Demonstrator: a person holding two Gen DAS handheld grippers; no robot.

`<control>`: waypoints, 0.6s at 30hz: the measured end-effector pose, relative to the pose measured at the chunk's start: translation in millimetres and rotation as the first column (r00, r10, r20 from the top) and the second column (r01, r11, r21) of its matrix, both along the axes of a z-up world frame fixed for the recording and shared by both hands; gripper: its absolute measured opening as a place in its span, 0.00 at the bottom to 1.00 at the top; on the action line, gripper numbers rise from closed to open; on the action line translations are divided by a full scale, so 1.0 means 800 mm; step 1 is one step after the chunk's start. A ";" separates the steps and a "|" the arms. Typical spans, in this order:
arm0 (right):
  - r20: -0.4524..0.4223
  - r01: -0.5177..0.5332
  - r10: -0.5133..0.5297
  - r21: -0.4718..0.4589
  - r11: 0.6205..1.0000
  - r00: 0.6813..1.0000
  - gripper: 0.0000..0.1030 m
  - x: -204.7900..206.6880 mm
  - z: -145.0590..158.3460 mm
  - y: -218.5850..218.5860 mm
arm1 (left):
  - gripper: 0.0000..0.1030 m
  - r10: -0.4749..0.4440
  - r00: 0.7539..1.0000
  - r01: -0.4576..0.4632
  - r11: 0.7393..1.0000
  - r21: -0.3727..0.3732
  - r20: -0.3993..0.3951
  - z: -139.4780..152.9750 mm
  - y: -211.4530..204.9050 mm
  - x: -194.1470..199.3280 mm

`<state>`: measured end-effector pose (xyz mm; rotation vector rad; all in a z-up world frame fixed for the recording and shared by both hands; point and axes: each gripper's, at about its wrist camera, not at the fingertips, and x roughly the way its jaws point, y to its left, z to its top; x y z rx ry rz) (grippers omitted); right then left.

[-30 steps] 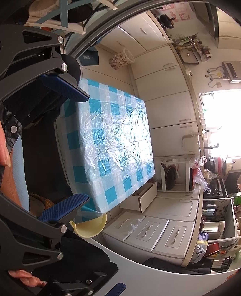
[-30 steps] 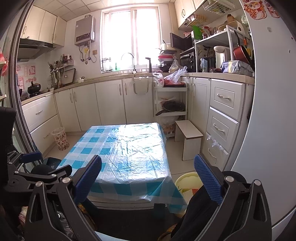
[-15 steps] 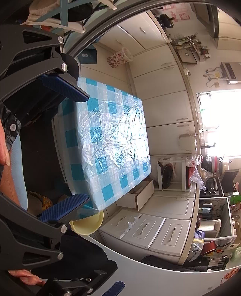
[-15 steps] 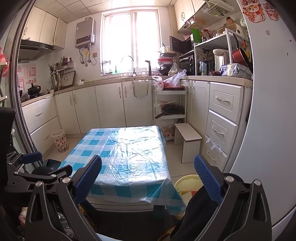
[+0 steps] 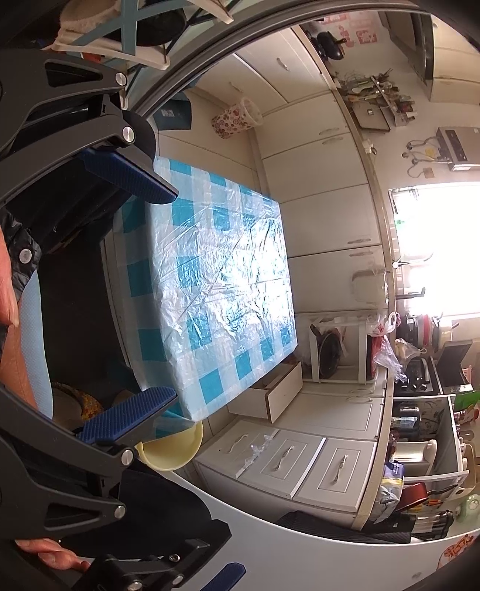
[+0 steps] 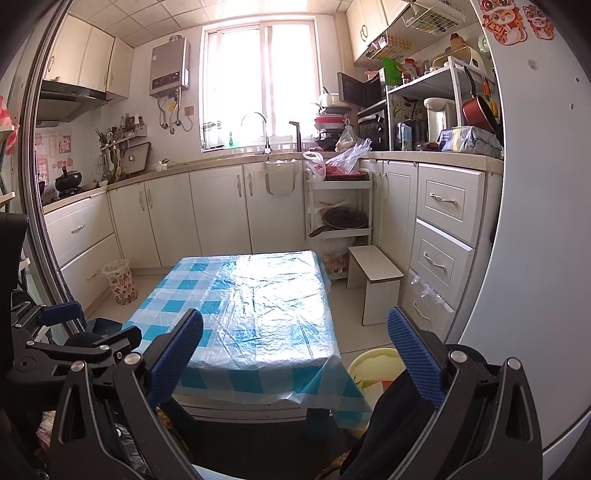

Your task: Collect trash

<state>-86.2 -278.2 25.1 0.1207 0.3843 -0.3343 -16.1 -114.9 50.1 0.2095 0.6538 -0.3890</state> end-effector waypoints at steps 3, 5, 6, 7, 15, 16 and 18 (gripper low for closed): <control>0.000 0.000 0.000 0.001 1.000 1.000 0.93 0.000 0.000 0.000 | 0.93 0.000 1.000 0.001 1.000 -0.001 0.009 0.001 0.001 -0.002; 0.000 0.000 0.000 0.000 1.000 1.000 0.93 0.000 0.000 0.000 | 0.93 -0.002 1.000 0.002 1.000 -0.003 0.011 0.001 0.000 -0.002; -0.001 0.000 0.000 0.001 1.000 1.000 0.93 0.000 0.000 0.000 | 0.93 -0.002 1.000 0.002 1.000 -0.004 0.010 0.001 0.000 -0.002; -0.001 0.000 0.000 0.000 1.000 1.000 0.93 0.000 -0.001 0.000 | 0.93 -0.001 1.000 0.001 1.000 -0.004 0.010 0.001 0.000 -0.002; -0.007 -0.010 0.010 -0.006 1.000 1.000 0.93 0.002 0.001 0.005 | 0.93 -0.002 1.000 0.002 1.000 -0.010 0.006 0.003 0.001 -0.001; -0.007 -0.012 0.012 -0.007 1.000 1.000 0.93 0.002 0.002 0.006 | 0.93 -0.002 1.000 0.002 1.000 -0.011 0.005 0.003 0.000 -0.001; -0.005 -0.016 0.016 -0.009 1.000 1.000 0.93 0.003 0.002 0.007 | 0.93 -0.001 1.000 0.001 1.000 -0.011 0.007 0.003 0.001 -0.001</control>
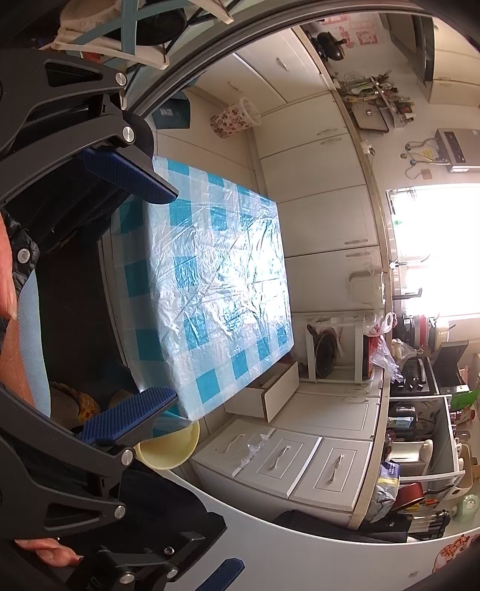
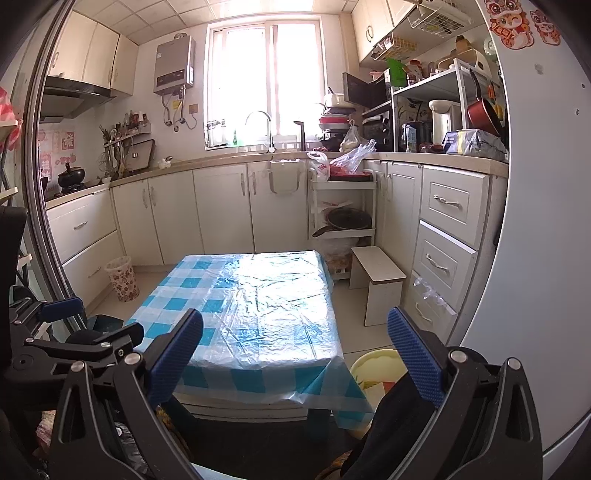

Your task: Collect trash

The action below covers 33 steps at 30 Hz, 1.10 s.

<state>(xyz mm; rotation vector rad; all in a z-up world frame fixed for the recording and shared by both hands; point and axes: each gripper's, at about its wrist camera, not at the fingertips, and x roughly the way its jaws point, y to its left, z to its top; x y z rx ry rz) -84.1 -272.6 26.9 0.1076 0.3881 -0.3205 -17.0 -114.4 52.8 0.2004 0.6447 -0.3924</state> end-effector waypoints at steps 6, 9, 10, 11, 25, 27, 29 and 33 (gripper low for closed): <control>0.000 -0.002 0.002 -0.002 1.000 1.000 0.93 0.002 0.000 0.001 | 0.93 0.000 1.000 0.000 1.000 -0.007 -0.004 -0.001 0.001 0.001; -0.003 -0.002 0.002 0.000 1.000 1.000 0.93 0.003 -0.002 0.002 | 0.93 0.000 1.000 0.000 1.000 -0.007 -0.004 -0.001 0.001 0.002; -0.003 -0.002 0.002 0.000 1.000 1.000 0.93 0.003 -0.002 0.002 | 0.93 0.001 1.000 -0.001 1.000 -0.007 -0.005 -0.001 0.001 0.002; -0.004 -0.003 0.003 0.001 1.000 1.000 0.93 0.003 -0.002 0.002 | 0.93 0.002 1.000 -0.002 1.000 -0.007 -0.005 -0.001 0.001 0.002; -0.003 -0.003 0.003 0.000 1.000 1.000 0.93 0.003 -0.003 0.003 | 0.93 0.001 1.000 -0.001 1.000 -0.011 -0.006 -0.001 0.002 0.003; -0.004 -0.003 0.003 0.001 1.000 1.000 0.93 0.004 -0.004 0.004 | 0.93 0.001 1.000 -0.001 1.000 -0.010 -0.005 -0.001 0.002 0.004; -0.004 -0.003 0.003 0.001 1.000 1.000 0.93 0.003 -0.003 0.003 | 0.93 0.001 1.000 -0.001 1.000 -0.011 -0.005 -0.001 0.002 0.004; -0.003 -0.003 0.003 0.001 1.000 1.000 0.93 0.003 -0.003 0.003 | 0.93 0.001 1.000 -0.001 1.000 -0.012 -0.005 -0.001 0.002 0.003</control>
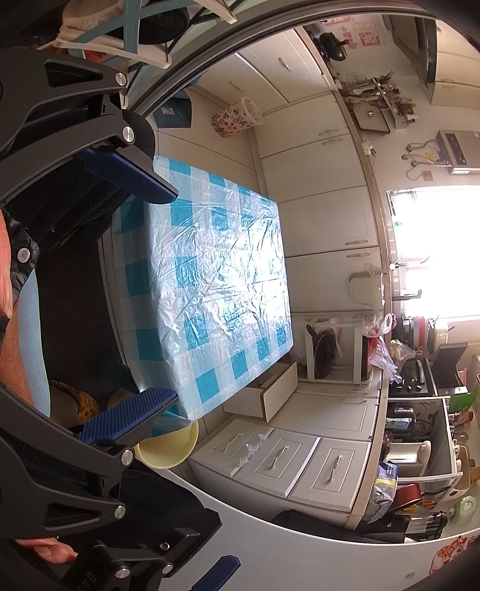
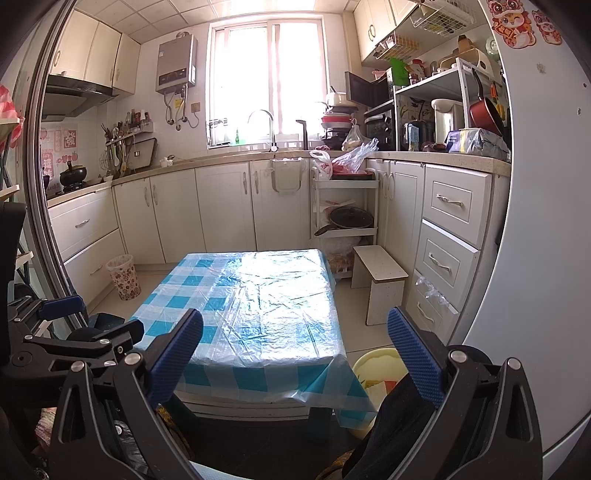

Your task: Collect trash

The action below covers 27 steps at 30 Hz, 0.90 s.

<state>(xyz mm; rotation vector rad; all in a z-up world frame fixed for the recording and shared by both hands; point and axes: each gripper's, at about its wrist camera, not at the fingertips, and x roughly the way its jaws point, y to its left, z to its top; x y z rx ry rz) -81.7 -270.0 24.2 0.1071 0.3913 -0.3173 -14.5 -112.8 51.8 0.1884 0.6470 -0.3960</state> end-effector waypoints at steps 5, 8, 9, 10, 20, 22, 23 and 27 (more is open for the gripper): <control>0.000 0.000 0.000 0.000 1.000 1.000 0.93 0.000 0.000 0.000 | 0.93 0.000 1.000 0.000 1.000 0.000 0.000 0.000 0.000 0.000; 0.000 0.000 0.000 0.000 1.000 1.000 0.93 0.000 0.000 0.000 | 0.93 0.000 1.000 0.000 1.000 0.000 0.000 0.000 0.000 0.000; -0.001 0.000 0.000 0.000 1.000 1.000 0.93 0.000 0.000 0.000 | 0.93 0.000 1.000 0.000 1.000 0.000 0.000 0.000 0.000 0.000; -0.001 0.000 0.000 0.000 1.000 1.000 0.93 0.000 0.000 0.000 | 0.93 -0.001 1.000 0.001 1.000 -0.001 0.000 0.000 0.000 0.000; -0.001 0.000 0.000 0.001 1.000 1.000 0.93 0.000 0.000 0.001 | 0.93 0.008 1.000 -0.008 1.000 -0.010 0.006 -0.001 0.001 -0.002; -0.001 0.000 0.000 0.000 1.000 1.000 0.93 0.000 0.000 0.001 | 0.93 0.028 0.999 -0.027 0.999 -0.018 0.038 0.002 0.004 -0.006; -0.001 0.000 0.000 0.000 1.000 1.000 0.93 0.001 0.000 0.001 | 0.93 0.030 0.998 -0.029 0.999 -0.015 0.047 0.003 0.004 -0.009; -0.006 -0.003 0.003 0.001 1.000 1.000 0.93 0.003 -0.002 0.001 | 0.93 0.021 1.000 -0.021 1.000 -0.013 0.020 -0.001 0.005 -0.002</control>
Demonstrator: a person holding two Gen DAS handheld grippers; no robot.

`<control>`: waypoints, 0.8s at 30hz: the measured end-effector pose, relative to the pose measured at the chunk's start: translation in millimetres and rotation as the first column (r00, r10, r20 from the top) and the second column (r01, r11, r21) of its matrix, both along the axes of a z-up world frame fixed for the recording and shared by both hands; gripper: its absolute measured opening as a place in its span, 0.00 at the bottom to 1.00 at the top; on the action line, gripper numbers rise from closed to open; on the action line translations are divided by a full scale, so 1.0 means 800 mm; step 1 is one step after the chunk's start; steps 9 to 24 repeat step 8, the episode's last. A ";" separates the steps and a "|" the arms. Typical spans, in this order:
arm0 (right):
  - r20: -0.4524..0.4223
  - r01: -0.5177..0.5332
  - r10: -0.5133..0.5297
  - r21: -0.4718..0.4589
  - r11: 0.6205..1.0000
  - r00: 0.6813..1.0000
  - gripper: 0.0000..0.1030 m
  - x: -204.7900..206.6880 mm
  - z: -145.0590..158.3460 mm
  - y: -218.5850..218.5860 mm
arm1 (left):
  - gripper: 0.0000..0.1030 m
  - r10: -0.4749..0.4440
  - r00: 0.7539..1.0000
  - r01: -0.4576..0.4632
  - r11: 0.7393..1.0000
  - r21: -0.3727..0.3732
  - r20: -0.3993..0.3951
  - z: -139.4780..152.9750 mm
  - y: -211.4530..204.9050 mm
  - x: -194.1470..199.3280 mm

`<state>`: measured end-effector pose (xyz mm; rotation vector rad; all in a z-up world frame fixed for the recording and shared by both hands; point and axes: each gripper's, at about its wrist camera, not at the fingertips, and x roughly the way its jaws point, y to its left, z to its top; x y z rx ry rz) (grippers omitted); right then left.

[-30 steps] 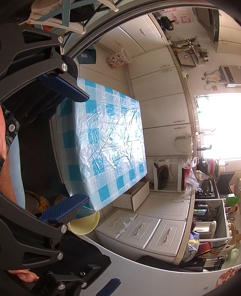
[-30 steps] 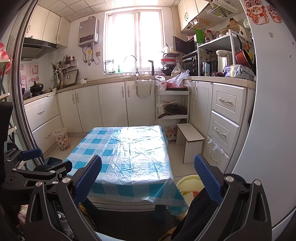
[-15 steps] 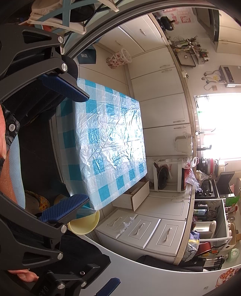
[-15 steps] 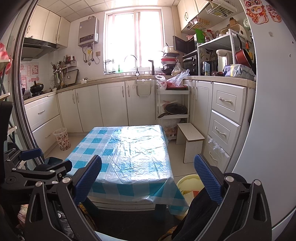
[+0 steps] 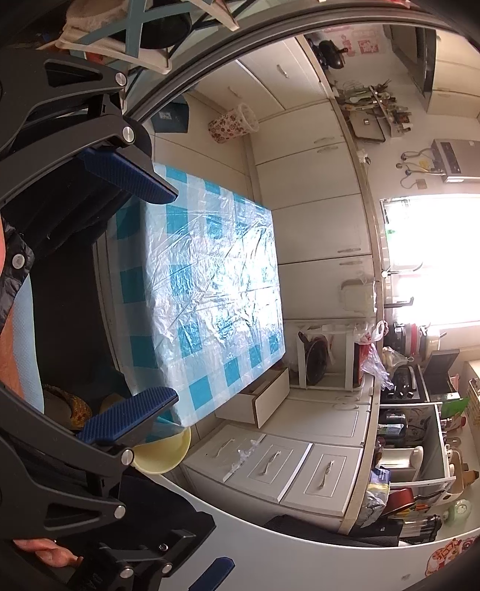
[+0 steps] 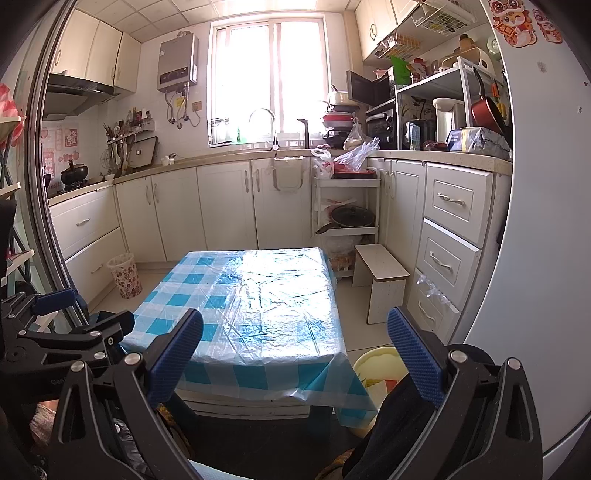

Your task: Collect trash

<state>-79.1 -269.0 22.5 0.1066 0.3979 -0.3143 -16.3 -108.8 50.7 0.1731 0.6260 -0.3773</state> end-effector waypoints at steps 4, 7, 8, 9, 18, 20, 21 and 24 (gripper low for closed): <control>-0.026 -0.016 0.016 0.001 1.000 1.000 0.93 0.012 -0.011 -0.002 | 0.93 0.029 0.999 -0.028 0.999 0.018 -0.023 -0.010 0.004 0.021; -0.047 -0.027 0.028 0.004 1.000 0.999 0.93 0.037 -0.020 -0.012 | 0.93 0.062 0.997 -0.061 0.998 0.019 -0.052 -0.018 0.009 0.046; -0.061 -0.033 0.033 0.002 0.999 0.998 0.93 0.051 -0.023 -0.016 | 0.93 0.067 0.995 -0.066 0.998 0.023 -0.068 -0.023 0.009 0.057; -0.061 -0.033 0.033 0.002 0.999 0.998 0.93 0.051 -0.023 -0.016 | 0.93 0.067 0.995 -0.066 0.998 0.023 -0.068 -0.023 0.009 0.057; -0.061 -0.033 0.033 0.002 0.999 0.998 0.93 0.051 -0.023 -0.016 | 0.93 0.067 0.995 -0.066 0.998 0.023 -0.068 -0.023 0.009 0.057; -0.061 -0.033 0.033 0.002 0.999 0.998 0.93 0.051 -0.023 -0.016 | 0.93 0.067 0.995 -0.066 0.998 0.023 -0.068 -0.023 0.009 0.057; -0.061 -0.033 0.033 0.002 0.999 0.998 0.93 0.051 -0.023 -0.016 | 0.93 0.067 0.995 -0.066 0.998 0.023 -0.068 -0.023 0.009 0.057; -0.061 -0.033 0.033 0.002 0.999 0.998 0.93 0.051 -0.023 -0.016 | 0.93 0.067 0.995 -0.066 0.998 0.023 -0.068 -0.023 0.009 0.057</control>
